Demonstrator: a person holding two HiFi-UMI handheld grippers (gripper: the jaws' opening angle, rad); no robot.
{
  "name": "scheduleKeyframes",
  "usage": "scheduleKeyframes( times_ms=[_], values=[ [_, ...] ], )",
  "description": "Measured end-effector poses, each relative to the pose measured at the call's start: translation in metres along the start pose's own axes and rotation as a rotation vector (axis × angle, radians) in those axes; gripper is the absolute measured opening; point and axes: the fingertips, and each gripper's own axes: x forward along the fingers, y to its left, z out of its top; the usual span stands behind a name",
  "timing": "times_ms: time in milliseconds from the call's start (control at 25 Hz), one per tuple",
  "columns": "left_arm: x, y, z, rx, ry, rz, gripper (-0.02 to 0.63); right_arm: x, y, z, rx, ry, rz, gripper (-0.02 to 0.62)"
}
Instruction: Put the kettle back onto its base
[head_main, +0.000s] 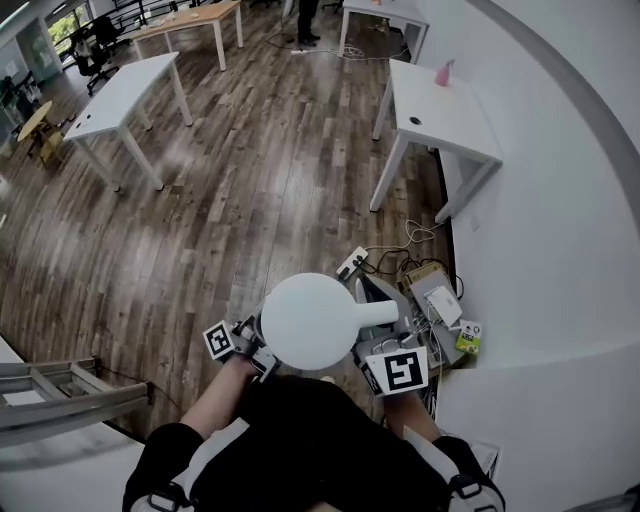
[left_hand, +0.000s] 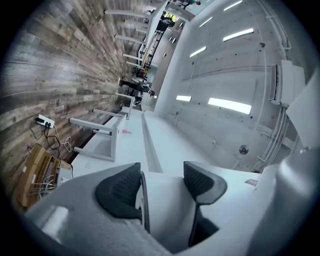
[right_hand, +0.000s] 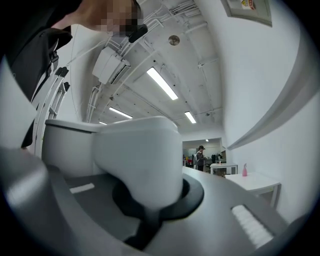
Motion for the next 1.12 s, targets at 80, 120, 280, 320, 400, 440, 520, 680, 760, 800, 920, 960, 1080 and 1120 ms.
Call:
scheduleKeyframes(
  times_ms=[80, 120, 280, 320, 400, 440, 520, 680, 760, 800, 920, 960, 1080, 1120],
  values=[
    [-0.01, -0.009, 0.018, 0.013, -0.032, -0.013, 0.275, 0.017, 0.017, 0.002, -0.002, -0.004, 0.038, 0.005],
    [-0.015, -0.014, 0.027, 0.02, -0.046, -0.02, 0.275, 0.026, 0.026, 0.004, -0.001, -0.006, 0.057, 0.005],
    [-0.035, -0.036, 0.067, 0.05, -0.095, -0.042, 0.275, 0.063, 0.06, 0.01, -0.001, 0.009, 0.096, 0.005],
    [-0.042, -0.04, 0.076, 0.058, -0.108, -0.044, 0.275, 0.071, 0.068, 0.009, 0.0, 0.01, 0.107, 0.005],
    [-0.056, -0.049, 0.094, 0.075, -0.138, -0.047, 0.275, 0.087, 0.087, 0.008, 0.007, 0.006, 0.14, 0.005],
    [-0.064, -0.054, 0.104, 0.085, -0.155, -0.049, 0.275, 0.095, 0.097, 0.008, 0.011, 0.005, 0.16, 0.005],
    [-0.08, -0.061, 0.122, 0.102, -0.192, -0.053, 0.275, 0.111, 0.118, 0.006, 0.019, -0.002, 0.205, 0.005],
    [-0.111, -0.071, 0.155, 0.123, -0.27, -0.069, 0.275, 0.143, 0.163, 0.001, 0.027, -0.013, 0.313, 0.005],
    [-0.126, -0.077, 0.173, 0.135, -0.304, -0.079, 0.275, 0.158, 0.186, 0.0, 0.034, -0.02, 0.361, 0.005],
    [-0.133, -0.08, 0.182, 0.143, -0.318, -0.083, 0.275, 0.165, 0.197, 0.0, 0.034, -0.023, 0.379, 0.005],
    [-0.154, -0.09, 0.207, 0.169, -0.357, -0.095, 0.275, 0.186, 0.225, -0.005, 0.034, -0.023, 0.419, 0.005],
    [-0.16, -0.094, 0.214, 0.178, -0.372, -0.098, 0.275, 0.193, 0.231, -0.006, 0.031, -0.019, 0.426, 0.005],
    [-0.184, -0.105, 0.232, 0.205, -0.425, -0.103, 0.275, 0.211, 0.255, -0.009, 0.023, -0.022, 0.469, 0.005],
    [-0.193, -0.108, 0.237, 0.216, -0.444, -0.102, 0.275, 0.216, 0.266, -0.009, 0.026, -0.03, 0.494, 0.005]
  ],
)
